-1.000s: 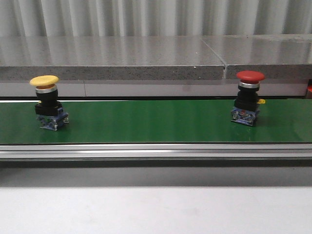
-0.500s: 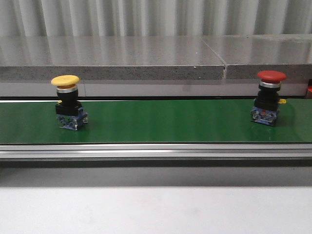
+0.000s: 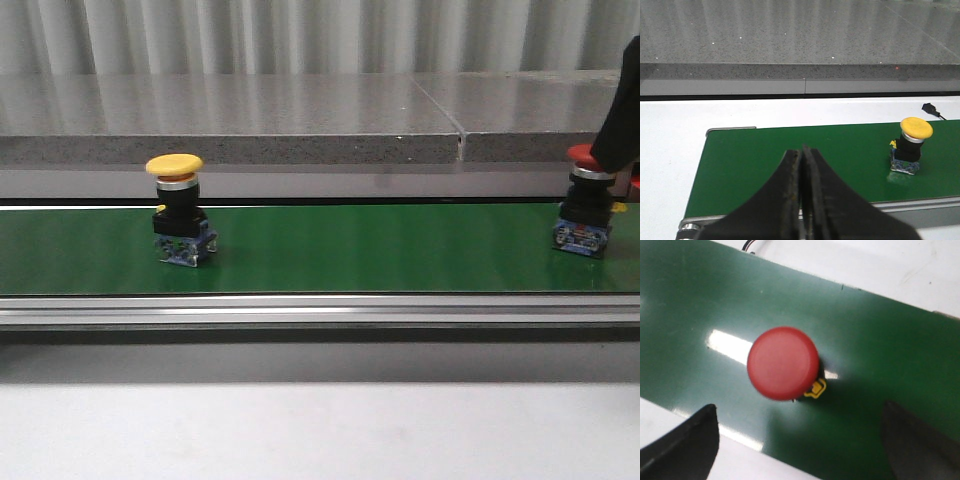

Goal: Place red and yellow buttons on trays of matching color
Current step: 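Grasp the red button arriving at the belt's end with the right gripper, then lower the red button into the red tray and open the right gripper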

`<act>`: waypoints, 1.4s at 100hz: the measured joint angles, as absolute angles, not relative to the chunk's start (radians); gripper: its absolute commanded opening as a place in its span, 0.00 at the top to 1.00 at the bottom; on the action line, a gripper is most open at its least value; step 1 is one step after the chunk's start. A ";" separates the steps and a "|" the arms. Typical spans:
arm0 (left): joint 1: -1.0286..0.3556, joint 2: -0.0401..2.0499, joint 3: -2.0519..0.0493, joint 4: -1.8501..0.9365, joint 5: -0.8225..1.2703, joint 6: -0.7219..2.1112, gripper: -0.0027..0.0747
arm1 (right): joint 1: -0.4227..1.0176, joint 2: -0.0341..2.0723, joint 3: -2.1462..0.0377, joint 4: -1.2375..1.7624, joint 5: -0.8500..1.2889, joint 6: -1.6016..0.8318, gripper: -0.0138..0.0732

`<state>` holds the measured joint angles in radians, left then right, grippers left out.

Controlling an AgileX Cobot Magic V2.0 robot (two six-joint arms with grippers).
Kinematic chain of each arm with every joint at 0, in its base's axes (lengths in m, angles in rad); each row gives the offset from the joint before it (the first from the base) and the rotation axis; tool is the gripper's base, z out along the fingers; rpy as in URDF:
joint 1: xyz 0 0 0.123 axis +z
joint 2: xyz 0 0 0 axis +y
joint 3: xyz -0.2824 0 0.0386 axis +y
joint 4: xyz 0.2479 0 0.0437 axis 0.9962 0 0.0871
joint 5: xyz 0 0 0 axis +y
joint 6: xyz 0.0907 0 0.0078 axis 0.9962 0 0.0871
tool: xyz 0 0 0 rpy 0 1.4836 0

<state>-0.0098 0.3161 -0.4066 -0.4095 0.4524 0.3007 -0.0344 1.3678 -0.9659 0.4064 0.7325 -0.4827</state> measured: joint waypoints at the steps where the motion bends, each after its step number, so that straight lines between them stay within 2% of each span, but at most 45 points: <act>1: -0.010 0.316 -0.407 -0.410 0.452 0.301 0.99 | -0.034 1.372 -0.968 0.406 0.729 -0.483 0.10; 6: -0.010 0.316 -0.407 -0.410 0.452 0.301 0.99 | -0.034 1.400 -0.983 0.406 0.713 -0.483 0.11; 13: -0.010 0.316 -0.407 -0.410 0.452 0.301 0.99 | -0.034 1.440 -1.002 0.406 0.692 -0.483 0.17; 35: -0.010 0.316 -0.407 -0.411 0.452 0.301 0.99 | -0.034 1.542 -1.041 0.406 0.678 -0.483 0.54; 45: -0.010 0.316 -0.407 -0.411 0.452 0.301 0.99 | -0.034 1.549 -1.049 0.406 0.691 -0.485 0.63; 66: -0.010 0.316 -0.407 -0.411 0.452 0.301 0.99 | -0.069 1.549 -1.170 0.405 0.804 -0.485 0.63; 88: -0.010 0.316 -0.407 -0.411 0.452 0.301 0.99 | -0.223 1.549 -1.358 0.405 0.892 -0.485 0.63; 118: -0.010 0.316 -0.407 -0.411 0.451 0.301 0.99 | -0.449 1.594 -1.523 0.365 0.872 -0.485 0.63; 140: -0.010 0.316 -0.407 -0.411 0.451 0.301 0.99 | -0.528 1.772 -1.665 0.356 0.821 -0.485 0.63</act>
<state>-0.0098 0.3161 -0.4066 -0.4113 0.4506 0.3007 -0.5279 1.7717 -1.6652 0.3562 0.8213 -0.4848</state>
